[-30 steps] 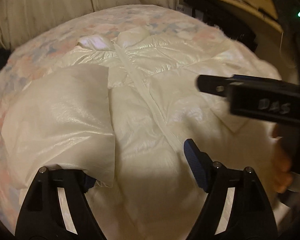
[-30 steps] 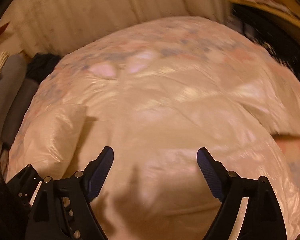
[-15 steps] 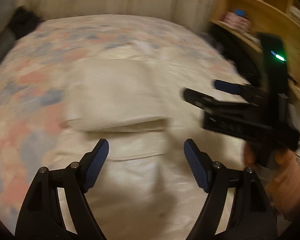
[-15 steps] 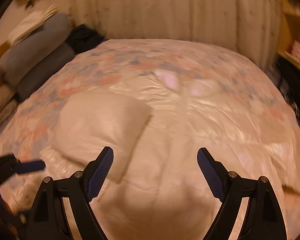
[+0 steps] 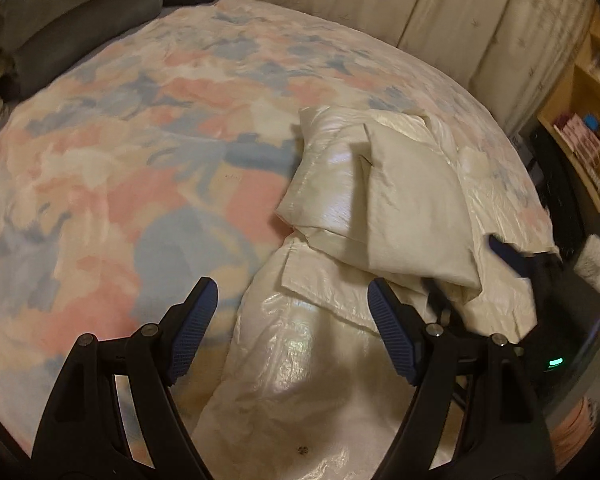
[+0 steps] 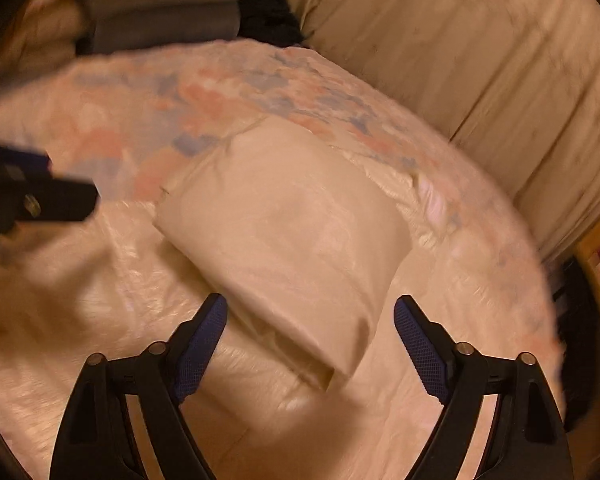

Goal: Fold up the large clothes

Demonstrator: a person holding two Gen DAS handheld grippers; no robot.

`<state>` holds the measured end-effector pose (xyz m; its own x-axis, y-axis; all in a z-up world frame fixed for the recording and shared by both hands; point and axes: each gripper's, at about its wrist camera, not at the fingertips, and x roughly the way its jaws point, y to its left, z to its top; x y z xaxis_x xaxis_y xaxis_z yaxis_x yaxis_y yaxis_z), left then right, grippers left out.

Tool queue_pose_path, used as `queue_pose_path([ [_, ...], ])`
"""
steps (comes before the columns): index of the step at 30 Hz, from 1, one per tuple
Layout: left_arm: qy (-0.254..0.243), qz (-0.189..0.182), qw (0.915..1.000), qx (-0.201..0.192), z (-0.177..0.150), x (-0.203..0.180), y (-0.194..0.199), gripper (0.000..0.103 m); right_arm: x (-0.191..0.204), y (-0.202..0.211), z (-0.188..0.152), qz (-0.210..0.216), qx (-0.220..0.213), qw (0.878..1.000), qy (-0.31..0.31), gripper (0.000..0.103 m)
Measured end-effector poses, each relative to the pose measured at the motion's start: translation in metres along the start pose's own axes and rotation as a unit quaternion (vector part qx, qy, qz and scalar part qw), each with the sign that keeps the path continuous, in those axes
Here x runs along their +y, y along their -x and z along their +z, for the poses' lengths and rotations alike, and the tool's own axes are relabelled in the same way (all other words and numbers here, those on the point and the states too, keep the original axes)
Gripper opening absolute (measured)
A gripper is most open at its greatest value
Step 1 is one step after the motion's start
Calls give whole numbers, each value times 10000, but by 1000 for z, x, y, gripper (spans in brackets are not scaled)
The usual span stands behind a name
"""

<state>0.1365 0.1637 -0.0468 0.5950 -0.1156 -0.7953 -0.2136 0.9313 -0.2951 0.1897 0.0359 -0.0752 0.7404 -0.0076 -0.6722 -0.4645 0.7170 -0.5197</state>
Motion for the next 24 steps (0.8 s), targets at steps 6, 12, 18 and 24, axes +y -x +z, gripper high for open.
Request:
queue_pose_path([
  [6, 27, -75, 9999, -93, 9, -11, -5, 76, -84, 15, 12, 475, -348, 9780, -2003, 7],
  [12, -340, -167, 9989, -260, 21, -39, -7, 76, -205, 2, -69, 500, 22, 8863, -4604, 7],
  [18, -456, -276, 9986, -33, 41, -56, -33, 76, -218, -25, -156, 557, 1035, 8814, -4575, 55],
  [24, -212, -378, 9985, 340, 88, -49, -86, 76, -275, -18, -199, 629, 614, 8356, -5422, 95],
])
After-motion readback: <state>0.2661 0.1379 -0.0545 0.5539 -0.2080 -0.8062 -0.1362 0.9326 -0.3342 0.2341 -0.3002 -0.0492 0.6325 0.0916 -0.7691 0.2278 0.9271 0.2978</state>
